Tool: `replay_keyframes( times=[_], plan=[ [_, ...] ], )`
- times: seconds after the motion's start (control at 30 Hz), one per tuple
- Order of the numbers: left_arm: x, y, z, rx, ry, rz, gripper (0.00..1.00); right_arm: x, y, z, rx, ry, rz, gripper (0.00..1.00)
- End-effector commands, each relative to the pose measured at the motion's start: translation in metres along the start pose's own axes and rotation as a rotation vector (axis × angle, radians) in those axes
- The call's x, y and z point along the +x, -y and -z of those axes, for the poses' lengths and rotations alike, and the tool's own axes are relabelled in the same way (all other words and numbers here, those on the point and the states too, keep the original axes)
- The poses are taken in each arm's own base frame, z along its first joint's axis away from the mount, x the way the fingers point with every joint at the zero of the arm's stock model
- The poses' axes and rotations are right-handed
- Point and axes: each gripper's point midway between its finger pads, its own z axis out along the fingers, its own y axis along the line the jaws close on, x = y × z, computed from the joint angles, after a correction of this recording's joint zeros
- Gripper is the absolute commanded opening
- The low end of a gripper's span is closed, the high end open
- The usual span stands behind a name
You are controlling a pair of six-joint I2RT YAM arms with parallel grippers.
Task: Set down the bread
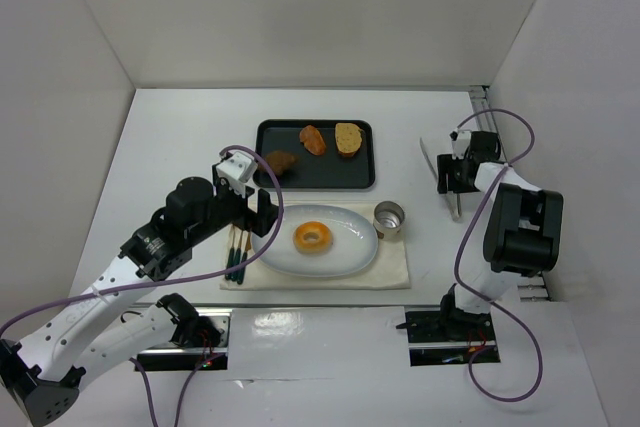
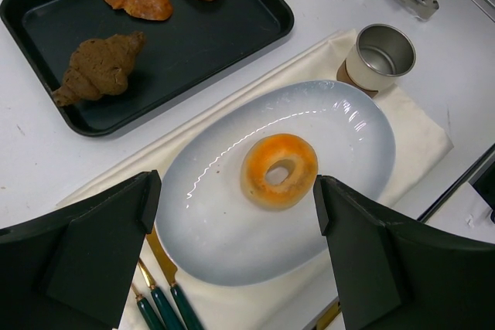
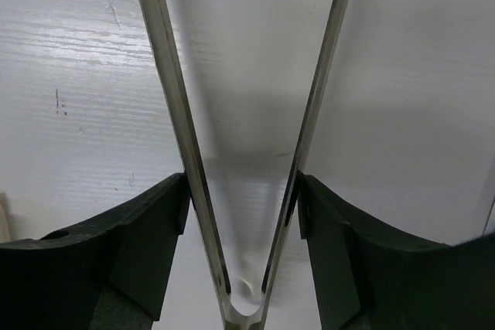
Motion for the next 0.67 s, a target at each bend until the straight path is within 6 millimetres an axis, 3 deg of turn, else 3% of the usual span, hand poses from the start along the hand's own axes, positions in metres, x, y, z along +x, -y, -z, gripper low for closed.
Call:
replay_keyframes(
  times=[0.0, 0.1, 0.17, 0.2, 0.23, 0.47, 0.63],
  plan=[
    [-0.014, 0.004, 0.002, 0.026, 0.058, -0.028, 1.0, -0.006, 0.004, 0.005, 0.008, 0.009, 0.027, 0.69],
    [-0.014, 0.004, 0.002, 0.026, 0.058, -0.028, 1.0, -0.007, 0.004, 0.008, 0.009, 0.013, 0.028, 0.76],
    [-0.014, 0.002, 0.002, 0.017, 0.059, -0.028, 1.0, -0.018, 0.003, 0.019, 0.009, 0.055, 0.034, 0.86],
    [-0.014, 0.002, 0.002, 0.017, 0.059, -0.028, 1.0, -0.022, 0.003, 0.025, 0.012, 0.07, 0.036, 0.97],
    [-0.016, 0.003, 0.004, 0.018, 0.068, -0.028, 1.0, -0.032, 0.001, 0.04, 0.013, 0.119, 0.044, 1.0],
    [-0.019, 0.003, 0.004, 0.02, 0.078, -0.028, 1.0, -0.069, -0.002, 0.096, 0.046, 0.265, -0.053, 1.0],
    [-0.015, 0.001, 0.003, 0.009, 0.07, -0.028, 1.0, -0.076, -0.007, 0.113, 0.073, 0.331, -0.2, 1.0]
  ],
)
